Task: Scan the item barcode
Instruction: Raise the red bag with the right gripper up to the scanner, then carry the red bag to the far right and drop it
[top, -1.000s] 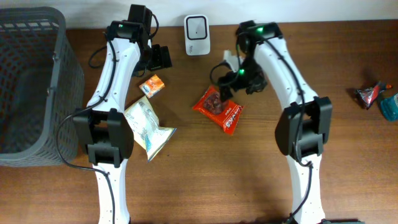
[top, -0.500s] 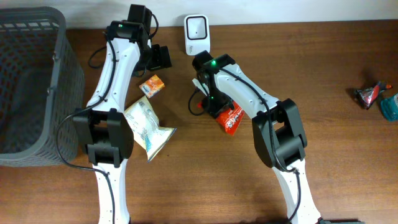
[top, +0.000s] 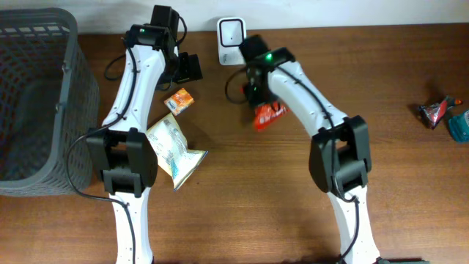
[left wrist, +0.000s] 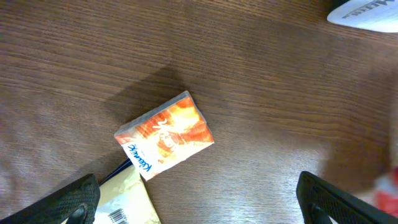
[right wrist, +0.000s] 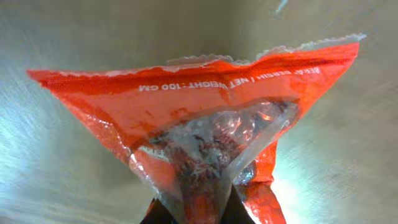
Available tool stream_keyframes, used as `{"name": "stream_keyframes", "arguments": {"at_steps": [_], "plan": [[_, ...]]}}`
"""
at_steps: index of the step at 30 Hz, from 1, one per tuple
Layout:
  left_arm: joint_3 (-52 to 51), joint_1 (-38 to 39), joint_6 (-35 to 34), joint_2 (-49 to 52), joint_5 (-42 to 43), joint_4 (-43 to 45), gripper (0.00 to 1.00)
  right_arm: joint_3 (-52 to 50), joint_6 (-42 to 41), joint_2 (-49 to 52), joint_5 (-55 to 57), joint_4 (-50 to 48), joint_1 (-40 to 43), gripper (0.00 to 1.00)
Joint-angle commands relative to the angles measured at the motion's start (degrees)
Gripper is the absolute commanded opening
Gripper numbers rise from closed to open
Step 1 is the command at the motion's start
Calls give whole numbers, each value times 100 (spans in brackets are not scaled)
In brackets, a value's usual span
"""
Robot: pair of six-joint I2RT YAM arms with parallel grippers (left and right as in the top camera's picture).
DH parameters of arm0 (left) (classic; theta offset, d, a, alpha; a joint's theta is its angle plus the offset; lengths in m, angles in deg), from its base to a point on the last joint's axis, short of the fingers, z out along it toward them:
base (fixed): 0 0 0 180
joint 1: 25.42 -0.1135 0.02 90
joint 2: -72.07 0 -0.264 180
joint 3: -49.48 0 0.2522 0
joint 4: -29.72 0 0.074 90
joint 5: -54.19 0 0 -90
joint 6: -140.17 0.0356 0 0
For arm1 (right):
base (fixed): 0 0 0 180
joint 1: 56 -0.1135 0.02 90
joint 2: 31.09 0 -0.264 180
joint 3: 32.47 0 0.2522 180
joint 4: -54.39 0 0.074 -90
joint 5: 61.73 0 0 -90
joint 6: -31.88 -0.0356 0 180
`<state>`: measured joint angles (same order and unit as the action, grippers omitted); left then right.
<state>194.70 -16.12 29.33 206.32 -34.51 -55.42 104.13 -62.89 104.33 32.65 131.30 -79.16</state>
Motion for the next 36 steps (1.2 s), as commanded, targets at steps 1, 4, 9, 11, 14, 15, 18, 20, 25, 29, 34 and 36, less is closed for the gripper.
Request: {"name": "stream_keyframes", "arguments": {"at_steps": [1,4,9,11,14,15,18,20,25,29,34,36], "plan": [[48,2,-15,-79,42,-13,99,660,-175,-4,-264,-374,92,4],[48,0,-15,-76,42,-13,99,769,-177,-4,-267,-1434,105,4],[48,7,-15,-76,42,-11,99,767,-632,-2,-238,-3585,107,4],[48,0,-15,-76,42,-13,99,767,-1073,9,-234,-4190,107,4],[48,2,-15,-76,42,-11,99,767,-1502,109,-219,-4627,105,4],[48,0,-15,-76,42,-11,99,767,-1554,175,-221,-4623,105,4],[48,17,-15,-76,42,-13,99,767,-1679,409,-221,-4481,105,4],[48,28,-15,-76,42,-11,99,767,-1674,485,-216,-4387,105,4],[48,28,-15,-79,42,-11,99,767,-1676,503,79,-4094,105,4],[48,33,-15,-76,42,-11,99,855,-1725,251,83,-3893,256,4],[48,26,-15,-76,42,-11,99,1384,-1871,-647,850,-2295,1305,4],[48,28,-15,-79,42,-11,99,1401,-1867,-844,1204,-1373,2028,4]]}}
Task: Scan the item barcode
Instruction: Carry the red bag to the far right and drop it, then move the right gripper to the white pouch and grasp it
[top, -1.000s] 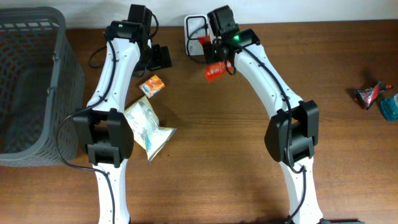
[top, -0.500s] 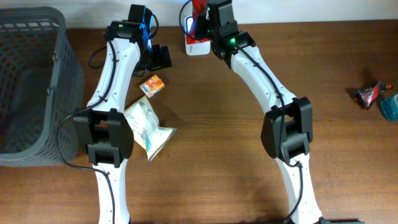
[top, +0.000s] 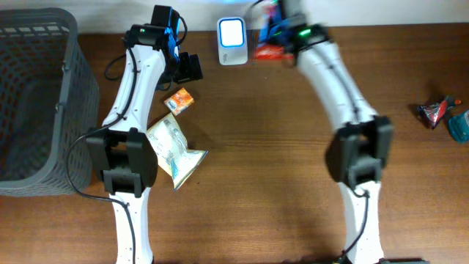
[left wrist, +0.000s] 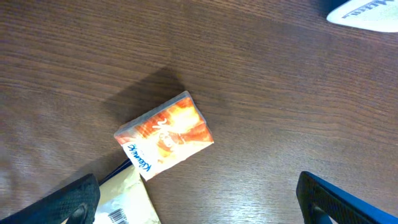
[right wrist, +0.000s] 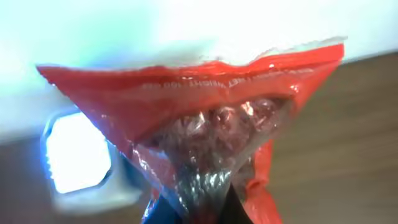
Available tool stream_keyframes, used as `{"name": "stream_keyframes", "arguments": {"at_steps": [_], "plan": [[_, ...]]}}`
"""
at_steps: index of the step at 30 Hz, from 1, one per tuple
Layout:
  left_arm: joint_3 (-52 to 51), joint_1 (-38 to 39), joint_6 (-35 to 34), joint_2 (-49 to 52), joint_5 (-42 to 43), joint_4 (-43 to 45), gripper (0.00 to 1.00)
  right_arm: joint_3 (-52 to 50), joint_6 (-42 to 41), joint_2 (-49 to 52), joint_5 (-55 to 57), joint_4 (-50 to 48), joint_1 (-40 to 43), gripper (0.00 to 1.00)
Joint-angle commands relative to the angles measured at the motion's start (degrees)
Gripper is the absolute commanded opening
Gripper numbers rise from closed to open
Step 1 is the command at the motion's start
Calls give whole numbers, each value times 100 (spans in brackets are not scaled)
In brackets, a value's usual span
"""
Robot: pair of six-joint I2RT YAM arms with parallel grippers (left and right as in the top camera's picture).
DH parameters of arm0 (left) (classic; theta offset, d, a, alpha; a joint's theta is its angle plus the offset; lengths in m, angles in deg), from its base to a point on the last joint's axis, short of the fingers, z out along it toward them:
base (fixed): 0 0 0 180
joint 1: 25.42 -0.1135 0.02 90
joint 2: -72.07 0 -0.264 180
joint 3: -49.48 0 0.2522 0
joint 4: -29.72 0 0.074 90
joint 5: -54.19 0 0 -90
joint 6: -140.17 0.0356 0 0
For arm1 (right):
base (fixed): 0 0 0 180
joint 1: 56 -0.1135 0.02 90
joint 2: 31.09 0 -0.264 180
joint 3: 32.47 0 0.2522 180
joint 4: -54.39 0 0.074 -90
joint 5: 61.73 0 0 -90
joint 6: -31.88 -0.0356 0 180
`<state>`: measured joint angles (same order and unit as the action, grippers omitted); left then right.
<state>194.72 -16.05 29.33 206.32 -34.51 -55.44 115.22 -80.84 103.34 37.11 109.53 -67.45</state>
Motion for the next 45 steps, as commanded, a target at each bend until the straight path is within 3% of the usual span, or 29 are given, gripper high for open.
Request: {"name": "stream_keyframes", "arguments": {"at_steps": [1,6,8,15,16,17,19,21,25,26,27,32,40,43,45], "plan": [[46,22,-15,-79,42,-9,99,293,-68,-745,752,1123,1134,4],[46,22,-15,-76,42,-9,99,46,66,-382,713,2251,2651,4],[46,22,-15,-79,42,-11,99,-142,588,-177,175,2114,3058,4],[46,26,-15,-76,42,-9,99,-249,619,330,251,1989,3797,5],[46,26,-15,-76,42,-9,99,-249,621,376,221,1974,3834,11],[46,24,-15,-79,42,-11,99,-251,621,400,232,1993,3847,26],[46,22,-15,-76,42,-9,99,-251,621,420,232,1996,3847,30],[46,26,-15,-76,42,-9,99,-243,621,393,236,2055,3851,76],[46,-20,-15,-76,42,-9,99,-234,619,-221,188,2100,3845,84],[46,-17,-15,-79,42,-9,99,-234,621,-723,-50,2127,3751,95],[46,-15,-15,-76,44,-9,99,-234,621,-909,-332,2197,3709,99],[46,-2,-15,-76,42,-9,99,-234,619,-1952,-3296,2977,3327,99],[46,11,-81,-76,127,127,99,-240,623,-2037,-3591,4188,2802,99],[46,9,87,-79,310,83,99,-258,957,-1993,-3711,4540,2243,99],[46,-107,94,-76,-531,120,99,-313,1047,-1888,-3724,4699,1578,99]]}}
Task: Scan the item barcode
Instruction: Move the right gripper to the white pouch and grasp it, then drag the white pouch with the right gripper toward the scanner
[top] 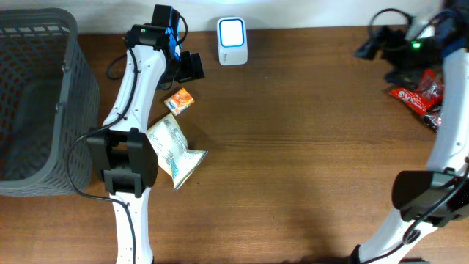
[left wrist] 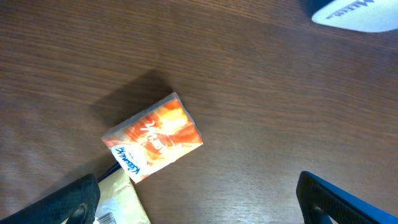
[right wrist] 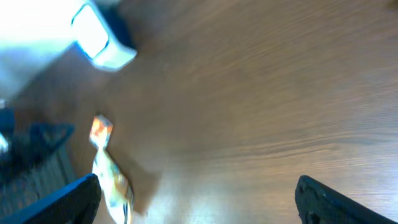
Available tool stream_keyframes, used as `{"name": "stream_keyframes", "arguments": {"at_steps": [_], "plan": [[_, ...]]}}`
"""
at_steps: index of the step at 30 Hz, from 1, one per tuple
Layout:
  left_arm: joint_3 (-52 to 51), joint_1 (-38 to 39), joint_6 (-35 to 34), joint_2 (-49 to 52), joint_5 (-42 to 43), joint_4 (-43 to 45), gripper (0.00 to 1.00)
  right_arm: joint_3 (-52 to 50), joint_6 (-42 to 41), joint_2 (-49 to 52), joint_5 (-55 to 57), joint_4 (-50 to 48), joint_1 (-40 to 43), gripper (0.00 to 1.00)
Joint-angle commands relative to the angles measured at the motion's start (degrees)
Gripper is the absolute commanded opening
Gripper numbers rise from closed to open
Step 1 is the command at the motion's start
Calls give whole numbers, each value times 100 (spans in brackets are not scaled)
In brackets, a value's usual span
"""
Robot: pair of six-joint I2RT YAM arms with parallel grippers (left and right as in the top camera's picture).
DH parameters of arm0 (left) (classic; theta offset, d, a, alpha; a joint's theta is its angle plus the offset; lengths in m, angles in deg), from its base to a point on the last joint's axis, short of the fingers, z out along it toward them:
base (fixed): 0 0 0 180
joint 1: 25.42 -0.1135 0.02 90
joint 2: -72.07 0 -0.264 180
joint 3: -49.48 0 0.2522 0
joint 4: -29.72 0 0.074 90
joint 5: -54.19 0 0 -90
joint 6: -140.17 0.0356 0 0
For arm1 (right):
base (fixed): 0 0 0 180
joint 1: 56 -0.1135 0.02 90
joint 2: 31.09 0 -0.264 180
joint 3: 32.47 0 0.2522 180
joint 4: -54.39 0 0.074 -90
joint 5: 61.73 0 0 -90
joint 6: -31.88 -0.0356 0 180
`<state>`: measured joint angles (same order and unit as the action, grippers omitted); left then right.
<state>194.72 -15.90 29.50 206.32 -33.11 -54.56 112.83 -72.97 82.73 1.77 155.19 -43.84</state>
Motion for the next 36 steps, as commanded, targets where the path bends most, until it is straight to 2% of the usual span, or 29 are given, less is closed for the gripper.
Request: {"name": "stream_keyframes", "arguments": {"at_steps": [1,4,9,12,13,18,23,25,27,28,29,31,34,35,36], "plan": [[46,-186,74,-76,-839,33,99,-116,260,201,-201,151,-1012,99],[46,-553,-24,-76,-813,37,99,-608,-26,369,-223,-7,-2072,99],[46,-925,-72,-76,-815,70,99,-2022,-662,573,-1062,-1768,-3362,99],[46,-986,-74,-76,-815,146,99,-2649,-1106,573,-986,-2490,-4009,99],[46,-1008,-74,-76,-815,149,99,-2916,-1484,573,-706,-2734,-4284,99],[46,-1008,-74,-76,-815,138,99,-3864,-2645,573,-778,-4177,-4909,99],[46,-1008,-74,-76,-813,125,99,-4511,-3366,584,-809,-5357,-5095,100],[46,-1008,-74,-76,-813,122,99,-4878,-3869,584,-868,-6161,-5235,91],[46,-1008,-74,-76,-813,120,99,-5071,-3969,584,-719,-6671,-5265,75],[46,-1008,-72,-76,-813,118,99,-5075,-3963,584,-402,-6605,-5252,48],[46,-1008,-72,-76,-815,103,99,-5075,-3939,584,-50,-6406,-5215,36],[46,-1008,-72,-76,-813,81,99,-5040,-3593,579,319,-5936,-4992,4],[46,-1005,-72,-76,-811,22,100,-4583,-2570,417,1014,-4612,-4354,4],[46,-1005,-72,-76,-811,-20,88,-4295,-1847,348,1178,-4164,-4131,4],[46,-1008,-72,-76,-809,-46,66,-3971,-1163,337,1246,-3716,-3943,4]]}}
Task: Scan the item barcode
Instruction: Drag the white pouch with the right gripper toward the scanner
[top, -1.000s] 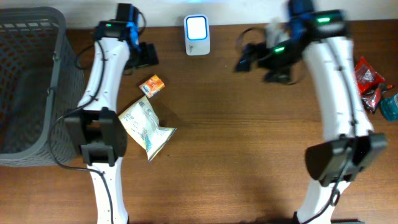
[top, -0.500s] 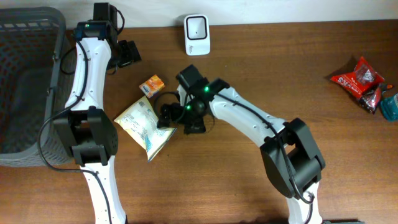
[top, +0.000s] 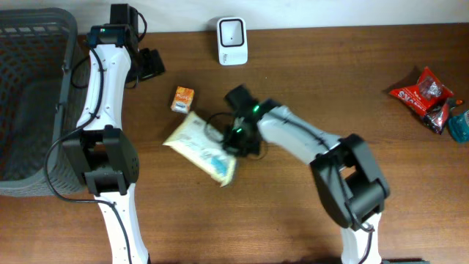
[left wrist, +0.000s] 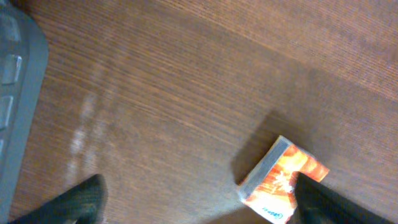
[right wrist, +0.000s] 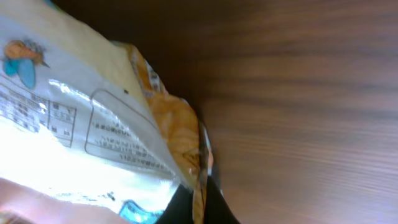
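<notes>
A pale yellow-and-white snack bag (top: 199,145) hangs tilted over the middle of the table, and my right gripper (top: 234,141) is shut on its right edge. In the right wrist view the bag (right wrist: 93,118) fills the left side, its seam pinched in my right gripper (right wrist: 198,204). The white barcode scanner (top: 232,31) stands at the back edge, well behind the bag. My left gripper (top: 152,64) hovers open at the back left; in its wrist view the left gripper (left wrist: 199,200) holds nothing, and a small orange box (left wrist: 283,180) lies by its right finger.
The small orange box (top: 182,98) lies between the scanner and the bag. A grey mesh basket (top: 33,95) stands at the left, with its rim (left wrist: 15,93) showing in the left wrist view. A red packet (top: 419,84) and other wrappers (top: 447,117) lie at the far right.
My right gripper was open at the far right by the red packet; it is now mid-table, shut on the pale bag, which has shifted right and turned. My left arm has moved left toward the basket.
My right gripper held the red packet below the scanner, then up beside the lit scanner. Later the packet lay at the far right with the gripper open there. Now that gripper holds the pale bag mid-table. The left gripper stayed open and has drifted left.
</notes>
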Available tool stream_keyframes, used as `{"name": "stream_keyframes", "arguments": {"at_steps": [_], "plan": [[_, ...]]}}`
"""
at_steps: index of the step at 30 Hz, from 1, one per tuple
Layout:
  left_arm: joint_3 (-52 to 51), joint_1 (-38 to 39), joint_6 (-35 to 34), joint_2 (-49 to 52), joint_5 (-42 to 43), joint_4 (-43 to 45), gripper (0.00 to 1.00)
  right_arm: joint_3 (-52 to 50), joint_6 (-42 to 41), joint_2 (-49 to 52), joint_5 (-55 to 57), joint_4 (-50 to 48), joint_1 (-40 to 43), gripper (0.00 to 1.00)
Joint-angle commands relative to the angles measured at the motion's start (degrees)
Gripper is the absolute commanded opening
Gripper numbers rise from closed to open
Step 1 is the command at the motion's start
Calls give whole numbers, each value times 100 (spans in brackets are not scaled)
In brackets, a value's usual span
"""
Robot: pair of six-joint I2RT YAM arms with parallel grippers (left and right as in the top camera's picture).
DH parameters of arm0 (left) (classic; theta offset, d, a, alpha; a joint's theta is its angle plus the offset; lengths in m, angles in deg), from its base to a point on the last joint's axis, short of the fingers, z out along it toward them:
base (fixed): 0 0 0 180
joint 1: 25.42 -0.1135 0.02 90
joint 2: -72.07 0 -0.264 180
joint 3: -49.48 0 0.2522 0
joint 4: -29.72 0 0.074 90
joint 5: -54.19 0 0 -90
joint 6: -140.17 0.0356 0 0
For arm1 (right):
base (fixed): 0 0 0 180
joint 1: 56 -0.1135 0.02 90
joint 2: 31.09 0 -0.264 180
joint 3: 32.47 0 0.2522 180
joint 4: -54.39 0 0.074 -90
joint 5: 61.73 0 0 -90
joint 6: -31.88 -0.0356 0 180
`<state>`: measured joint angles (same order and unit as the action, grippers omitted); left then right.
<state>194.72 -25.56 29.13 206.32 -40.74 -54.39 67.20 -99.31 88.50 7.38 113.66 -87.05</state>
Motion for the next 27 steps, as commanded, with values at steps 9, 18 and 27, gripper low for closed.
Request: {"name": "stream_keyframes", "arguments": {"at_steps": [9,18,27], "plan": [[46,153,1961,-76,2802,-374,29,1292,2981,-238,1768,1279,1606,99],[24,815,1934,-7,2763,-13,0,1314,2487,-223,-1086,173,1834,22],[-20,1064,1934,31,2763,345,0,1261,1176,955,133,-81,1639,20]]}}
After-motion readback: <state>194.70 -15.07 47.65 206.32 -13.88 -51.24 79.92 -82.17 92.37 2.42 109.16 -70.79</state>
